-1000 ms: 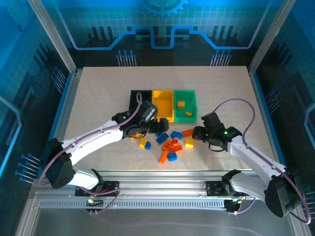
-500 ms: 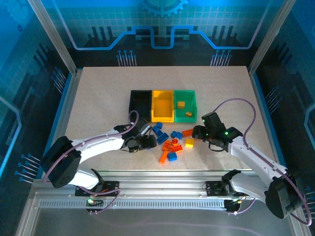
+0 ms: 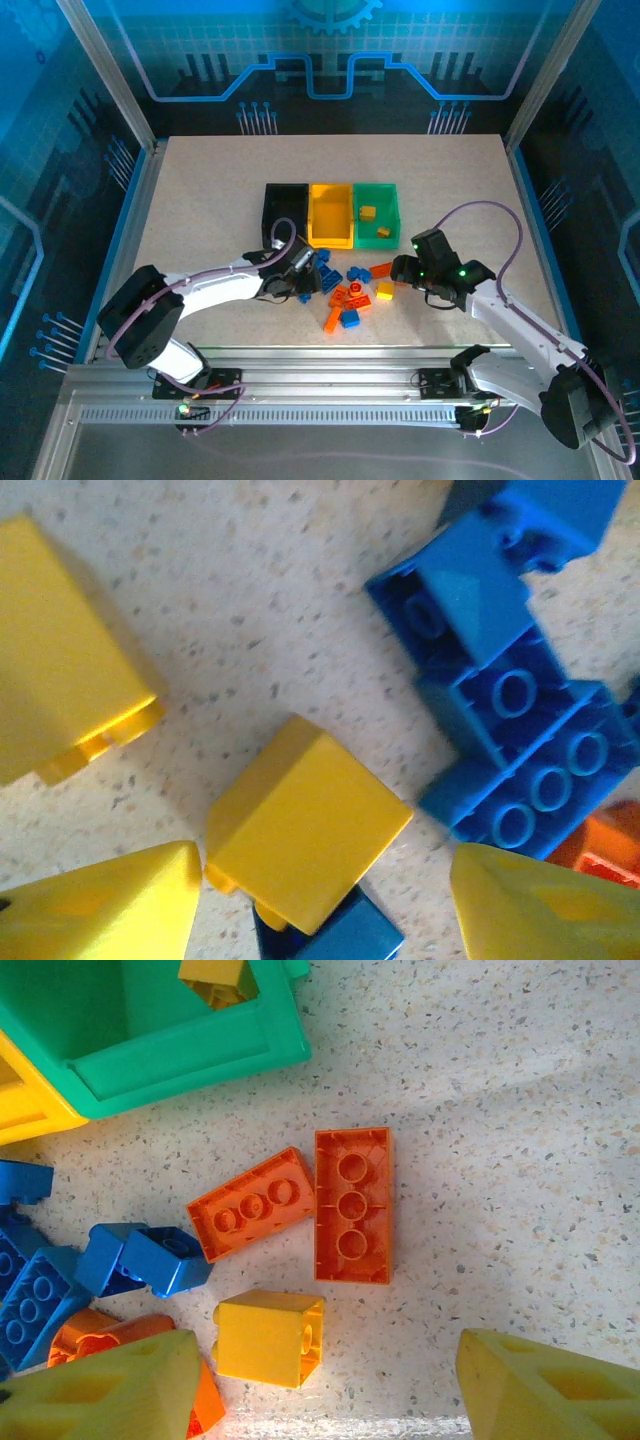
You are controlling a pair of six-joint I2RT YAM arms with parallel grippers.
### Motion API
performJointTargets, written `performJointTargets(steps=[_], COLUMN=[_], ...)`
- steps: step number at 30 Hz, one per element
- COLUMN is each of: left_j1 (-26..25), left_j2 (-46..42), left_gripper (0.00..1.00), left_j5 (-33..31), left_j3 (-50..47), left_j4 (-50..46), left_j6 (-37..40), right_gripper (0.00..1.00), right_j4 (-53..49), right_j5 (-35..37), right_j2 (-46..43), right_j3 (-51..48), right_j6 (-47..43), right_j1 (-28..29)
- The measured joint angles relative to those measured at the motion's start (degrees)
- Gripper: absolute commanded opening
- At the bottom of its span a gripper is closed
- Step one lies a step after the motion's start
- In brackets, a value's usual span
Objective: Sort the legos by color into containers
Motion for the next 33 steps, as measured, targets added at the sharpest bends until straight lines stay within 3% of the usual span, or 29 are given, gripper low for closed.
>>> performJointTargets(steps=[7, 12, 16, 29, 33], left_j1=[-1.7, -4.0, -4.6, -4.7, -4.8], left_j2=[0.0, 1.1, 2.5, 2.3, -3.0], left_gripper=[0.66, 0.58, 0.58, 0.33, 0.34], left_j5=[-0.3, -0.5, -1.2, -3.5, -3.5], left_j3=[0.2, 0.1, 0.1, 0.1, 0.1], left_j4=[0.2, 0.1, -0.6, -3.4, -5.6], left_j6=[2.7, 3.8, 4.3, 4.2, 4.1], right_gripper=[0.7, 0.7, 0.7, 0.7, 0.7], right_j4=[0.0, 0.0, 0.0, 0.0, -0.1], right_j5=[0.0, 0.0, 0.0, 0.1, 0.2], right_j2=[-0.1, -0.1, -0.1, -0.1, -0.2], right_j3=[0.0, 0.0, 0.0, 0.0, 0.0], right_j6=[-0.2, -0.2, -0.2, -0.2, -0.2], right_j1=[0.0, 0.0, 0.0, 0.0, 0.0])
